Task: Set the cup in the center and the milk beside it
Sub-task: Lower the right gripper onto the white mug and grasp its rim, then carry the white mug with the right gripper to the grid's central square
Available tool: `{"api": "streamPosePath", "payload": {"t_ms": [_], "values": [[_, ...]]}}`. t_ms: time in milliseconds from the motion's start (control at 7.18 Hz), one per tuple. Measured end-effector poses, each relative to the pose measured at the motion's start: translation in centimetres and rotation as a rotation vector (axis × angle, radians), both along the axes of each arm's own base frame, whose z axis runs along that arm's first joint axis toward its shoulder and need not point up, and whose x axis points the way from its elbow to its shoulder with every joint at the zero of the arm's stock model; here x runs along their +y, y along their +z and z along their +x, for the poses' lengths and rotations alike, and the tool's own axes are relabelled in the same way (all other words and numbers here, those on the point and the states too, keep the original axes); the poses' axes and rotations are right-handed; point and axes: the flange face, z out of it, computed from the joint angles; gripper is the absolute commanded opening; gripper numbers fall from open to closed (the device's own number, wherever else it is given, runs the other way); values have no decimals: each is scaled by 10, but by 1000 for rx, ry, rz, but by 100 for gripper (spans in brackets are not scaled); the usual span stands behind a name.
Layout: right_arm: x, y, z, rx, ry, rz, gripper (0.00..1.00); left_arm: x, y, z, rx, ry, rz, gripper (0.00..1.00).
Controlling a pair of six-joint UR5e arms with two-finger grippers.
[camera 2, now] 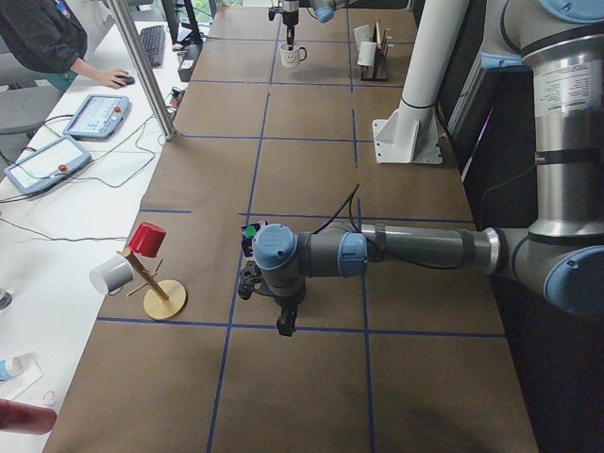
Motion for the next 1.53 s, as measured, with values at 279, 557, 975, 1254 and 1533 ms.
{"api": "streamPosePath", "payload": {"t_ms": [279,557,975,1254,1533], "values": [[-13,-79,-86,10,48,-65,0,0,0,0,1,0,1,100],[-15,-167,-181,51,115,-139,0,0,-1,0,1,0,3,100],[-25,-250,-286,63,243,-251,0,1,-2,0,1,0,4,100],[-17,-260,-313,73,271,-279,2,2,-2,0,1,0,4,100],[-3,-261,-331,85,308,-287,14,2,-1,0,1,0,2,100]]}}
